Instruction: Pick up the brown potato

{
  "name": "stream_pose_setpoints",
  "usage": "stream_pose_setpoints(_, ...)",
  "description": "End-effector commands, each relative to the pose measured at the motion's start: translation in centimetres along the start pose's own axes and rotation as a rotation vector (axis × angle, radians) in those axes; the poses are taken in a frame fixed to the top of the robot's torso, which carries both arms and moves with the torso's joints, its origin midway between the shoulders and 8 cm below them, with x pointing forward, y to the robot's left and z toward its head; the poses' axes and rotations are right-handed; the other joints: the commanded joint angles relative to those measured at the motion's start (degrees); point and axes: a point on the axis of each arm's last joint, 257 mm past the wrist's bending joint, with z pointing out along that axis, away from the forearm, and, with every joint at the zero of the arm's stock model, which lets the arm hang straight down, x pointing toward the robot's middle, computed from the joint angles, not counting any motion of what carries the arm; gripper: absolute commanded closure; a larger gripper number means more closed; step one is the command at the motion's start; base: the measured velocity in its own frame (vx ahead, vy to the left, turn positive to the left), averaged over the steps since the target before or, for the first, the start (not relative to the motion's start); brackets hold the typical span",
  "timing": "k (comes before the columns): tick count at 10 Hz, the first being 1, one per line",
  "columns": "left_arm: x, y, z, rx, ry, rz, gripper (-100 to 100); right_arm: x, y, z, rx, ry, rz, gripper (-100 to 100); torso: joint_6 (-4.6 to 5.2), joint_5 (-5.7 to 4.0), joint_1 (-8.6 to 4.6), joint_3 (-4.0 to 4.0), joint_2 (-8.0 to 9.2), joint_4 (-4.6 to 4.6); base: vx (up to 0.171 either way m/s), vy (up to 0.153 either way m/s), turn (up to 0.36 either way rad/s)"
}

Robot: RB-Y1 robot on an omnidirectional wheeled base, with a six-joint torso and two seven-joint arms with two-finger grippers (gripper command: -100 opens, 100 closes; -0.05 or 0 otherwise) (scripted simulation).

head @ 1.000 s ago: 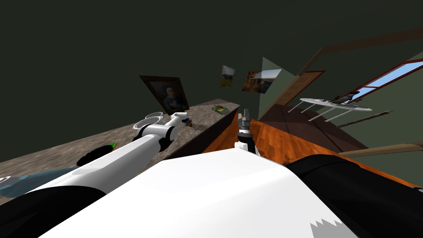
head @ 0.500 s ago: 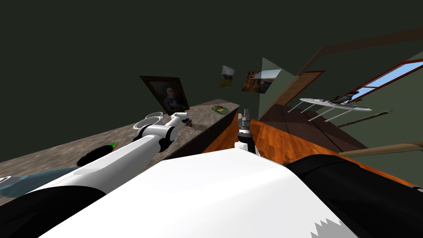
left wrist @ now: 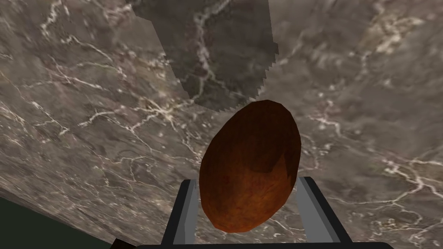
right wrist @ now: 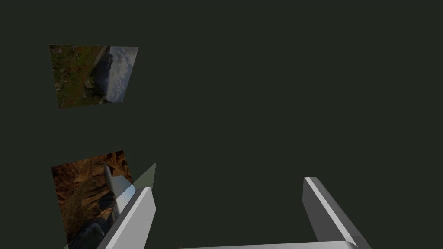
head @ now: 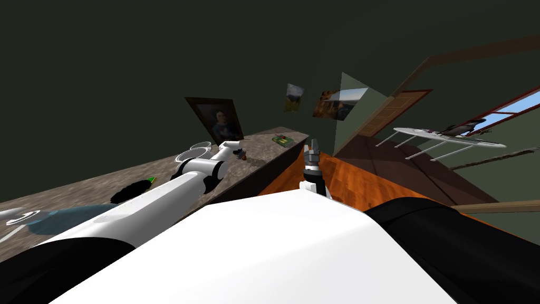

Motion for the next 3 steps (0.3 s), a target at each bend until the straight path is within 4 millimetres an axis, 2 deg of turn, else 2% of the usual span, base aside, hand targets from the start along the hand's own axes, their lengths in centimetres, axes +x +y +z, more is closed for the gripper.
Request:
stream_pose_setpoints(1, 0.14, 0.41, 0.29, -0.008, 0.004, -0.001, 100, 0.00, 0.00, 0.00, 0.000, 0.000, 0.000, 0, 0.00, 0.00, 0.00, 0.00, 0.00, 0.00, -0.002, 0.007, -0.003)
stream_pose_setpoints(2, 0.08, 0.20, 0.20, -0.004, 0.003, -0.001, 100, 0.00, 0.00, 0.00, 0.000, 0.000, 0.000, 0, -0.04, 0.01, 0.07, -0.01, 0.00, -0.02, 0.000, 0.000, 0.000)
stream_pose_setpoints(3, 0.08, 0.25, 0.26, -0.005, 0.003, 0.000, 0, 0.00, 0.00, 0.00, 0.000, 0.000, 0.000, 0, -0.03, 0.01, 0.07, 0.00, -0.01, 0.00, 0.000, 0.000, 0.000)
